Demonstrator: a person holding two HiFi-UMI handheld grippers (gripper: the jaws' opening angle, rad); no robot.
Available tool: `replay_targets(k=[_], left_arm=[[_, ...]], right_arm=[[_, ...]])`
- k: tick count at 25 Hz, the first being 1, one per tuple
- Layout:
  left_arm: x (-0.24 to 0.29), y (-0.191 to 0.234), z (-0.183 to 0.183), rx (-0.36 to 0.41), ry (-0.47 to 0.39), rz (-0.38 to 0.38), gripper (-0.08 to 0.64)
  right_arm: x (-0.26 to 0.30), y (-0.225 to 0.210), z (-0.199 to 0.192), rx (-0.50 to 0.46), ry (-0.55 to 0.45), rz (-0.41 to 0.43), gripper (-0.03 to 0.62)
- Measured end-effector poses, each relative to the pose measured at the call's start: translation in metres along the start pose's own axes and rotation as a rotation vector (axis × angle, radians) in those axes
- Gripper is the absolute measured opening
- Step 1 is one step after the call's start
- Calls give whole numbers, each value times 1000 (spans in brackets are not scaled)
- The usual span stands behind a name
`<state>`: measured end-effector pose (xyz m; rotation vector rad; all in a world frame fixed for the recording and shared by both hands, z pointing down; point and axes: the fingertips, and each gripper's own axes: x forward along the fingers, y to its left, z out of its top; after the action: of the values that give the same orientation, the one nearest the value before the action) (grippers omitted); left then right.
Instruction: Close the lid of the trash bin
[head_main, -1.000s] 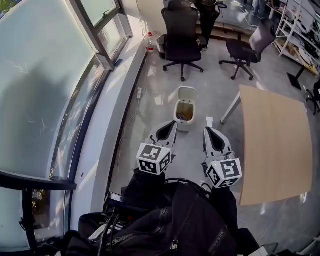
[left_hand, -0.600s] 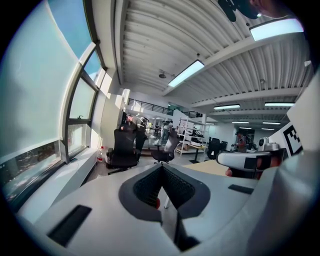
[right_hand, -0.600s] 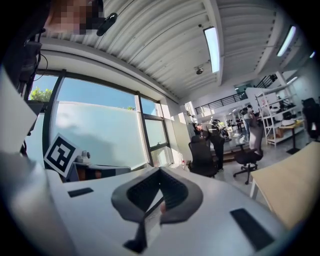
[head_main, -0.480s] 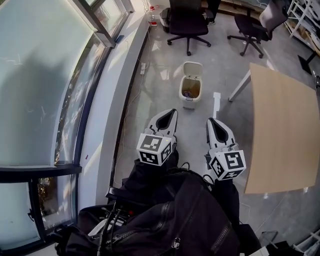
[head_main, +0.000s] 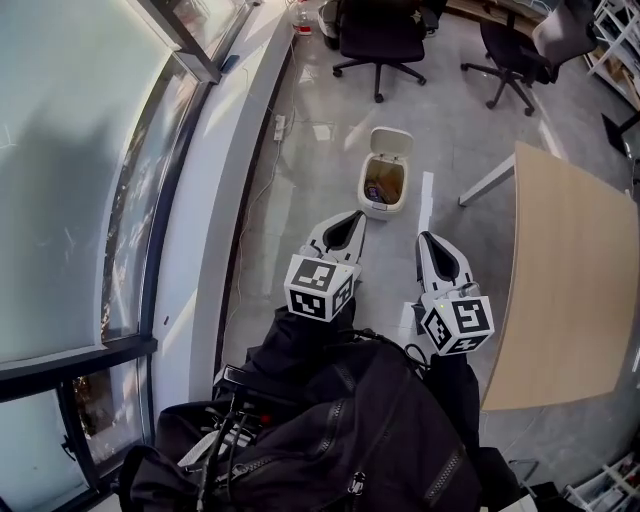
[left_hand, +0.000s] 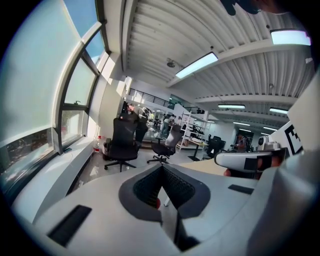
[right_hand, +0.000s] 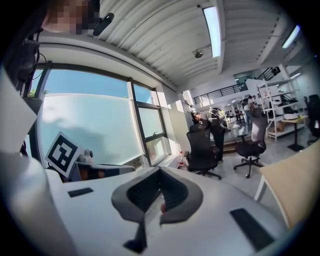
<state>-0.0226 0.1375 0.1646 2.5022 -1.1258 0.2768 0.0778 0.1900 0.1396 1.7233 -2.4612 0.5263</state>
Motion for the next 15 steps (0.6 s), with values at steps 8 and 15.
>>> replay_targets(k=[8,15], left_arm=[[100,79,-10,-69,108,-41,2],[160,143,-47,-150,215,-57,2]], right_arm=[[131,-37,-10,9,108,8,5],[208,-63,-51,-4,250,13,5]])
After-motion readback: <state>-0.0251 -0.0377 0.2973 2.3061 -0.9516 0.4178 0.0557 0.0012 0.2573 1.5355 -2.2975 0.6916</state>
